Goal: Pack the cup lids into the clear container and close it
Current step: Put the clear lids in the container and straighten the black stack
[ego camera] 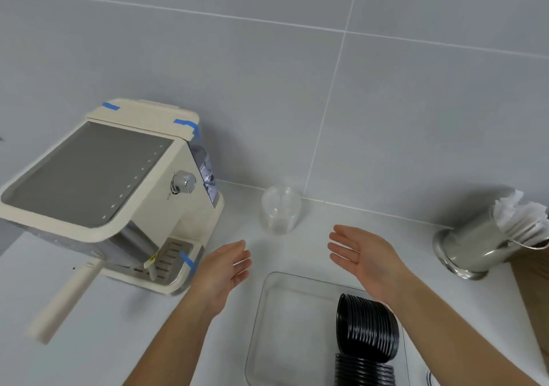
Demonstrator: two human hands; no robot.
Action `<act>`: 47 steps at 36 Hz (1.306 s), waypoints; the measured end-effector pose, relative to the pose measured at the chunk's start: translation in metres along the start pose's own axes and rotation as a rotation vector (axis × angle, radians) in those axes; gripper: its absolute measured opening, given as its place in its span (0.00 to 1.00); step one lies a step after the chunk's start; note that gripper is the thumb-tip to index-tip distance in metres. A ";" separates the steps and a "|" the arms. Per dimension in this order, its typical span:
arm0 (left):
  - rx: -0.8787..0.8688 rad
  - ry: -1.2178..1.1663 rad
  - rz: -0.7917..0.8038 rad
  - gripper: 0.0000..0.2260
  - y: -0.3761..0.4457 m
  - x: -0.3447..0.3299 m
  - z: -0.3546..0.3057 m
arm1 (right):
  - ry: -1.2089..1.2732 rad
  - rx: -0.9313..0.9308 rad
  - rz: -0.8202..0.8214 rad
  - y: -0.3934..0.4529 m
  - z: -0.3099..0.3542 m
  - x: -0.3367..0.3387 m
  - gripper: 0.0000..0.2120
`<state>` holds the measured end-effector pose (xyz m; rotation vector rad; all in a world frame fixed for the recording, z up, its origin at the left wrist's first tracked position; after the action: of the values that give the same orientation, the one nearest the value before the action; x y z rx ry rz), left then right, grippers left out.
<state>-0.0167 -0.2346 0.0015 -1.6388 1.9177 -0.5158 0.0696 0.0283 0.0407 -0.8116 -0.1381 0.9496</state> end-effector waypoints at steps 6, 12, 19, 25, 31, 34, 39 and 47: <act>-0.019 0.110 0.019 0.11 0.039 -0.020 -0.016 | -0.126 -0.036 -0.010 0.038 0.005 -0.024 0.08; -0.071 0.220 -0.009 0.14 0.074 -0.045 -0.029 | -0.282 -0.040 -0.017 0.073 0.007 -0.050 0.18; -0.049 0.303 -0.061 0.33 0.093 -0.063 -0.032 | -0.404 -0.062 -0.042 0.103 0.005 -0.071 0.27; 0.006 0.295 0.007 0.06 0.096 -0.065 -0.035 | -0.406 -0.122 -0.004 0.114 0.005 -0.079 0.11; 0.058 0.274 0.030 0.08 0.098 -0.068 -0.034 | -0.415 -0.185 0.056 0.119 0.003 -0.082 0.13; 0.078 0.258 0.021 0.12 0.098 -0.068 -0.033 | -0.406 -0.193 0.052 0.121 0.002 -0.083 0.14; 0.067 0.247 0.018 0.13 0.096 -0.066 -0.031 | -0.376 -0.210 0.023 0.122 0.001 -0.081 0.13; 0.047 0.225 0.028 0.19 0.088 -0.071 -0.030 | -0.301 -0.229 0.044 0.112 0.004 -0.073 0.11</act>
<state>-0.0963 -0.1510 -0.0177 -1.5782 2.0684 -0.7559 -0.0509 0.0106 -0.0150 -0.8794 -0.4986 1.1074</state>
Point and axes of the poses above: each hand's wrist, its own y-axis towards the middle knuckle, its own x-axis out of the back of the hand, z = x × y, the point moved 4 cm from there along y, towards the middle knuckle, and after that the axes turned 4 degrees about -x, right-handed, at the moved point
